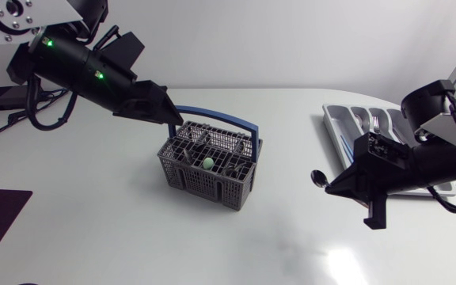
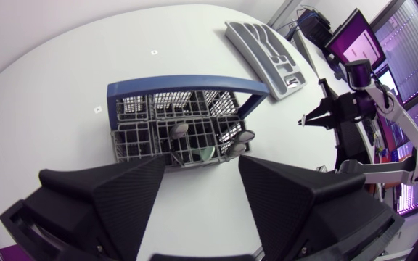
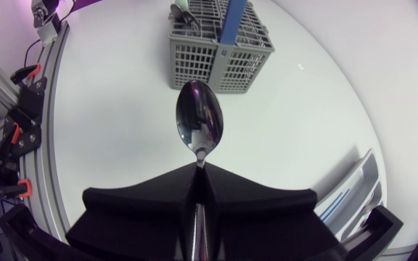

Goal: Unload the cutlery basket into the drawer organizer.

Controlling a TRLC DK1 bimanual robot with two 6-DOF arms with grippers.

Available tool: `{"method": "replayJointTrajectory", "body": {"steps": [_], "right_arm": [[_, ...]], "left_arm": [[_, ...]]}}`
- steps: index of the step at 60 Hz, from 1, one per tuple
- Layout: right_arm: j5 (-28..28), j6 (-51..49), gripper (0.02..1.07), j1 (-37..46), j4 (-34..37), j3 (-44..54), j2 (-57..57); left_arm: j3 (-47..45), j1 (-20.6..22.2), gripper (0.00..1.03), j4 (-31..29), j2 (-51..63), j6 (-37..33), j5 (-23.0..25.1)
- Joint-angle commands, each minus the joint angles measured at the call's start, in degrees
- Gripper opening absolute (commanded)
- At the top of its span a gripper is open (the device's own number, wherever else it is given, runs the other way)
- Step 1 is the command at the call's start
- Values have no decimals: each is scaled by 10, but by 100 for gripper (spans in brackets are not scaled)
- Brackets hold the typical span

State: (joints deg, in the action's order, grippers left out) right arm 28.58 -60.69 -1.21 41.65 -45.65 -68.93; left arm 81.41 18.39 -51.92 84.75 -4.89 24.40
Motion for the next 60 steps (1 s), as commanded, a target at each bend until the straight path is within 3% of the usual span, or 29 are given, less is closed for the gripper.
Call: {"method": "replayJointTrajectory", "body": {"steps": [1,21,36,50,60], "right_arm": [[5,-71,8,38,13,1,-22],[5,-219,8,184,29,-35,-122],[-16,-328,8,297,27,-119,-233],[-56,-407,8,349,4,-192,-298],[-94,-428,8,360,-3,-240,-357]], "left_arm": [[-25,1,77,2,-15,-14,-10],[-60,6,81,16,-27,-21,-37],[-78,6,81,22,-35,-19,-55],[-99,34,80,38,-51,8,-103],[-107,36,80,45,-60,14,-109]]}}
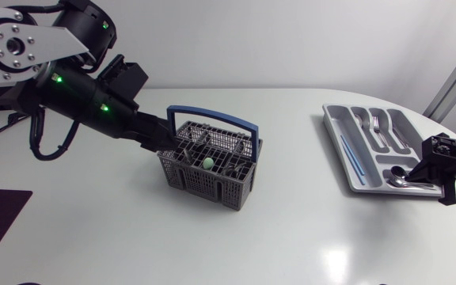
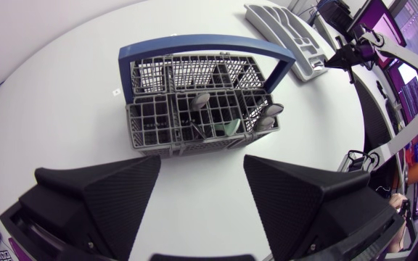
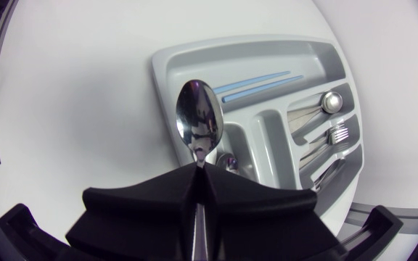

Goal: Unload the cutlery basket into the drawer organizer.

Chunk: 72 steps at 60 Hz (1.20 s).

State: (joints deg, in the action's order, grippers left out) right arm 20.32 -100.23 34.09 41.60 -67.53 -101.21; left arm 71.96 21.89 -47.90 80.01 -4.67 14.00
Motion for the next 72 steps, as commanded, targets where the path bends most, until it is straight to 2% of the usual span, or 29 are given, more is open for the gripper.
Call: {"method": "replayJointTrajectory", "body": {"steps": [1,15,27,35,44,56,60,72], "right_arm": [[-14,-37,8,8,-3,-26,-39],[-45,-57,8,21,-39,-71,-98],[-71,-62,8,26,-49,-110,-146],[-80,-66,8,26,-70,-110,-164],[-81,-67,9,26,-81,-105,-173],[-79,-66,30,26,-109,-89,-165],[-77,-62,40,26,-115,-84,-156],[-64,-42,54,25,-122,-67,-125]], "left_arm": [[-13,2,80,5,-13,12,-5],[-24,3,80,17,-20,16,-12],[-55,24,81,41,-35,8,-29],[-62,31,94,47,-38,3,-31],[-63,28,99,48,-28,3,-35],[-58,30,99,49,-28,7,-64],[-46,32,99,28,-19,10,-64],[-43,52,99,24,-16,3,-64]]}}
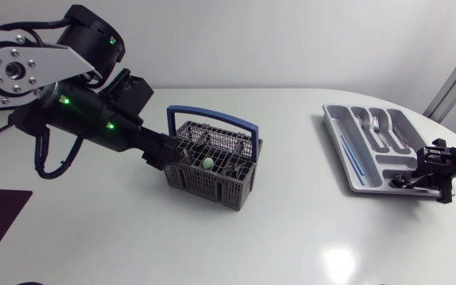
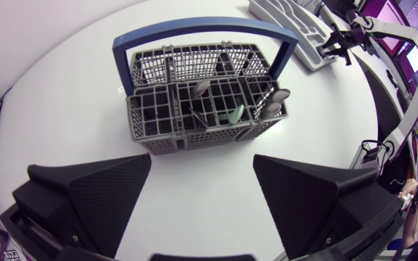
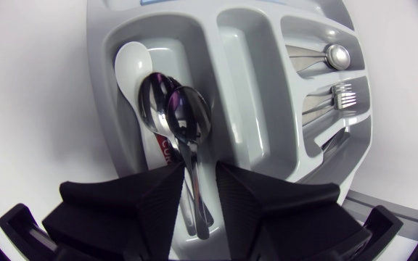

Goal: Unload the cutlery basket into the drawer organizer.

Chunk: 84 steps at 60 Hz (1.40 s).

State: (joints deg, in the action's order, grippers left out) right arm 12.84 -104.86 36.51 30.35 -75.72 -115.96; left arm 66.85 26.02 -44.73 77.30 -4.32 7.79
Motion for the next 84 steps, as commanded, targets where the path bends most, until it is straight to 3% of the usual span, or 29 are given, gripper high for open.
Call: {"method": "replayJointTrajectory", "body": {"steps": [1,11,26,40,46,60,84], "right_arm": [[12,7,54,1,-10,17,25],[34,29,54,-7,-10,56,71],[89,77,54,-32,-8,139,181],[105,181,54,-90,24,198,291],[117,226,63,-114,71,197,318],[159,327,71,-189,168,206,379],[161,517,71,-380,163,278,491]], "left_arm": [[8,12,99,-8,11,-3,-2],[3,11,100,14,13,24,-14],[3,4,99,18,17,214,-12],[12,2,99,15,33,284,-12],[11,1,96,15,40,299,-12],[28,-5,96,-2,69,306,-14],[9,-31,96,-13,42,283,-6]]}}
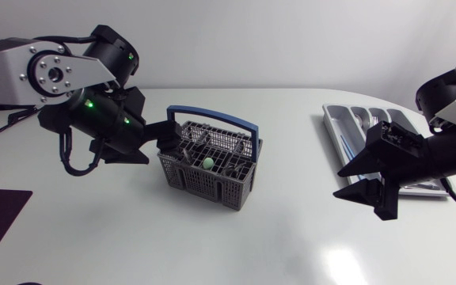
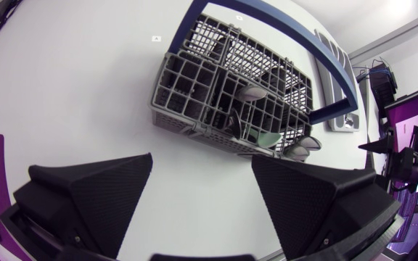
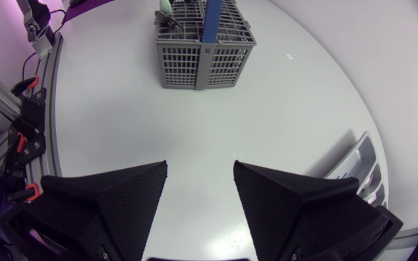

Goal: Unload the cutlery basket into the drawer organizer.

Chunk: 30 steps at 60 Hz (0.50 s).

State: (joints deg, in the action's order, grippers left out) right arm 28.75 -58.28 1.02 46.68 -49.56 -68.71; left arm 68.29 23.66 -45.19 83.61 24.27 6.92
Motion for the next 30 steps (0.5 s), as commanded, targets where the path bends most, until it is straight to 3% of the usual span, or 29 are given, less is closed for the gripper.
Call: {"method": "replayJointTrajectory", "body": {"steps": [1,15,30], "right_arm": [[2,59,71,-29,-3,19,21],[-2,181,71,-125,-38,54,85],[-56,318,71,-230,-89,58,134]], "left_arm": [[-7,-7,96,-9,-25,-5,6],[-30,-11,96,-3,-46,-37,30],[-40,-16,96,4,-48,-59,45]]}}
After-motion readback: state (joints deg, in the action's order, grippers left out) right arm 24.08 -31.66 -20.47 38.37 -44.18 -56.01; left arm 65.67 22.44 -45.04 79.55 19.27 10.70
